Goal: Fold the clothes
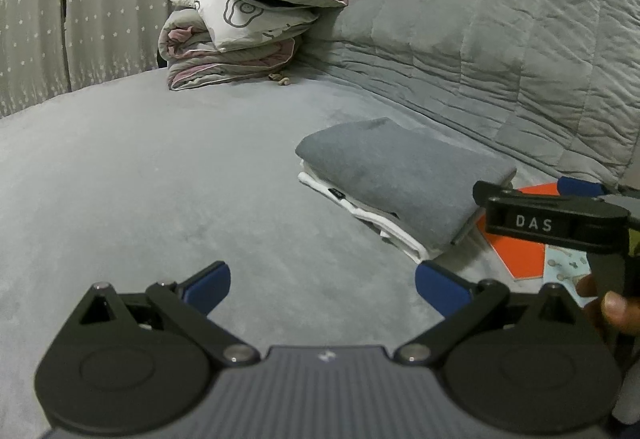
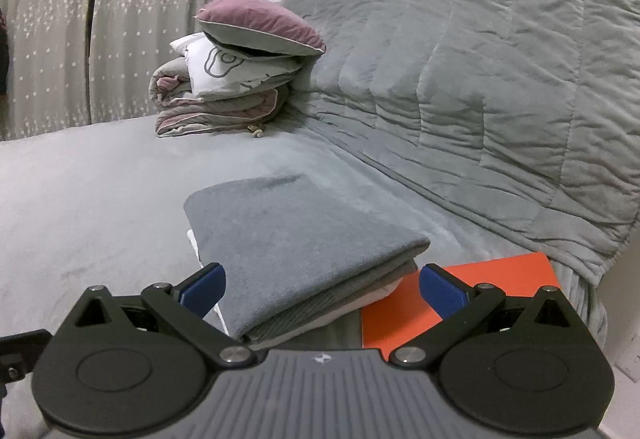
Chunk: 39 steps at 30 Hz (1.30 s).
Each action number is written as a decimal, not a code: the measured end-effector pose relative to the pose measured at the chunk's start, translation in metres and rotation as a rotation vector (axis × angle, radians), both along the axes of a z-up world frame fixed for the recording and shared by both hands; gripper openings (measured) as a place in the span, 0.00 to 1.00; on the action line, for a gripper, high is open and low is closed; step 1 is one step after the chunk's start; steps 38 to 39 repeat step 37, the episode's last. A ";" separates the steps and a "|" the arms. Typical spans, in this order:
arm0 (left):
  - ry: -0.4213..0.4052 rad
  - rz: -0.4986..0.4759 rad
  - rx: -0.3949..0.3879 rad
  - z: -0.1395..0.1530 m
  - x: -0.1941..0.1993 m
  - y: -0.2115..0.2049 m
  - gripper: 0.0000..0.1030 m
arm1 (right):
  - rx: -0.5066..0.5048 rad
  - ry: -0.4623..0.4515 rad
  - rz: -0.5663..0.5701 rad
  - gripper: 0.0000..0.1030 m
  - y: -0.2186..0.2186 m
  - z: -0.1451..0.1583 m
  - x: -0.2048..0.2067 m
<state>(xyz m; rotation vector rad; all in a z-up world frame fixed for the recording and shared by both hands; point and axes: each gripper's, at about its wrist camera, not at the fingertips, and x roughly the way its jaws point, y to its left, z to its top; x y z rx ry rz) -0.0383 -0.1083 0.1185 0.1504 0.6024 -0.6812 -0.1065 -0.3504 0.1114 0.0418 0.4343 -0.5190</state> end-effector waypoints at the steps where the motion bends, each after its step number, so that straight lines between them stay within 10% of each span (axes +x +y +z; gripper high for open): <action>1: -0.001 0.000 -0.001 0.000 0.000 0.000 1.00 | 0.000 0.001 0.001 1.00 0.000 0.000 0.000; 39: -0.037 -0.060 0.030 0.000 -0.010 -0.007 1.00 | -0.003 0.007 0.022 1.00 0.004 -0.001 0.002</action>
